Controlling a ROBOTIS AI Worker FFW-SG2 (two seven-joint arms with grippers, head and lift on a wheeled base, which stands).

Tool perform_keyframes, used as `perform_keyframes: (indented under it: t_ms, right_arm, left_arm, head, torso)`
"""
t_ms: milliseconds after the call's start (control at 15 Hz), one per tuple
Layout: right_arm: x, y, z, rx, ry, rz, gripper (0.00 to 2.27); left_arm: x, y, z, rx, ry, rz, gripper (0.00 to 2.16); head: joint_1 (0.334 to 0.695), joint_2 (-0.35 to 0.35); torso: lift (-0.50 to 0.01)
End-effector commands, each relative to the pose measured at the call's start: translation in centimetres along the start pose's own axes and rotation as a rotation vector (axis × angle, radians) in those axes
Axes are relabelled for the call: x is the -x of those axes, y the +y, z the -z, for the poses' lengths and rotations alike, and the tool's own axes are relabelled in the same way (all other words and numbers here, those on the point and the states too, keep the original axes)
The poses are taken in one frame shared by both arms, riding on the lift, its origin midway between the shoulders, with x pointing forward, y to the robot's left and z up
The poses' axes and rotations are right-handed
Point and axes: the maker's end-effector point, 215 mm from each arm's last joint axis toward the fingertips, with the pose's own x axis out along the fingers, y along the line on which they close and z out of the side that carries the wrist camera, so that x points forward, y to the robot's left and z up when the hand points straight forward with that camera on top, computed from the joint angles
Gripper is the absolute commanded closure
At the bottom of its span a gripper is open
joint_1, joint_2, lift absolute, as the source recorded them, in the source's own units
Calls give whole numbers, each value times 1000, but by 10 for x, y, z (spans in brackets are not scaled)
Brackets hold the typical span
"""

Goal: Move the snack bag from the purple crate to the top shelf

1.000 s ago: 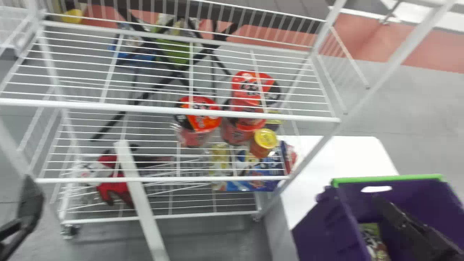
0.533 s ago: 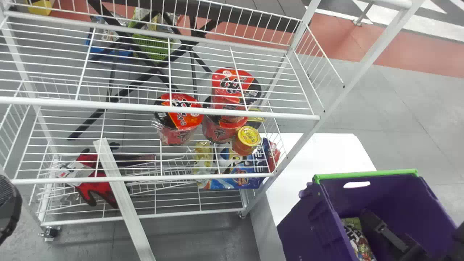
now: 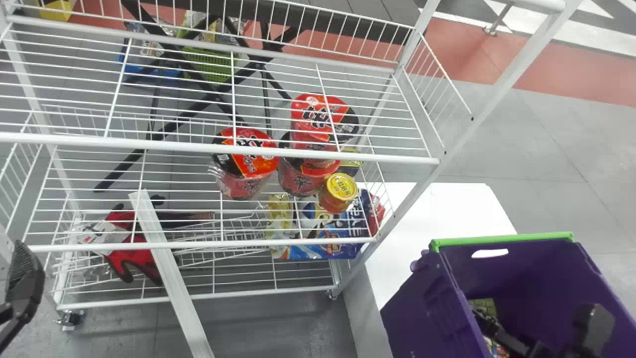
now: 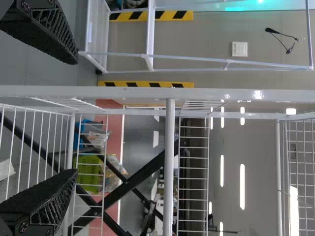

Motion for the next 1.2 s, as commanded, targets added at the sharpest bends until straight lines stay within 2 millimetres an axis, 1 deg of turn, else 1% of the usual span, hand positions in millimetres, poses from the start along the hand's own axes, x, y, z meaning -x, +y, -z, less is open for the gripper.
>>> perform_keyframes:
  t_ms: [0, 67, 133, 200, 333, 600, 867, 1000, 1067, 1133]
  right_arm:
    - [-16, -6, 12, 21, 63, 15, 33]
    - [-24, -3, 18, 43, 80, 14, 33]
    - [-33, -1, 18, 70, 61, 11, 33]
    - [-43, 2, 22, 94, 63, 5, 36]
    - [-57, 7, 37, 149, 100, -7, 39]
    - [-69, 11, 52, 225, 150, 11, 49]
    - [-79, 5, 67, 296, 214, 40, 83]
    - [-84, 4, 65, 322, 209, 48, 120]
    - [-86, 4, 68, 332, 218, 47, 289]
    - [-87, 5, 69, 337, 218, 45, 707]
  left_arm:
    - [0, -3, 1, -4, 2, 8, -1]
    - [1, -6, 1, -2, 2, 13, -1]
    - [2, -7, 1, -5, 2, 14, -1]
    - [2, -9, 1, -8, 2, 17, -1]
    - [4, -13, 1, -4, 4, 22, -1]
    - [4, -17, 1, -6, 4, 25, -1]
    - [3, -19, 1, -12, 5, 27, -1]
    - [2, -18, 3, -12, 8, 27, -1]
    - [2, -19, 4, -14, 10, 29, -1]
    - [2, -18, 5, -14, 11, 29, -1]
  head:
    - [695, -350]
    - [695, -350]
    - [695, -350]
    - [695, -350]
    - [695, -350]
    - [695, -350]
    - [695, -350]
    - [695, -350]
    - [695, -350]
    - [695, -350]
  torso:
    - [-454]
    - [-454]
    - [-454]
    - [-454]
    - [-454]
    - [-454]
    - [-454]
    - [-454]
    - [-454]
    - [-454]
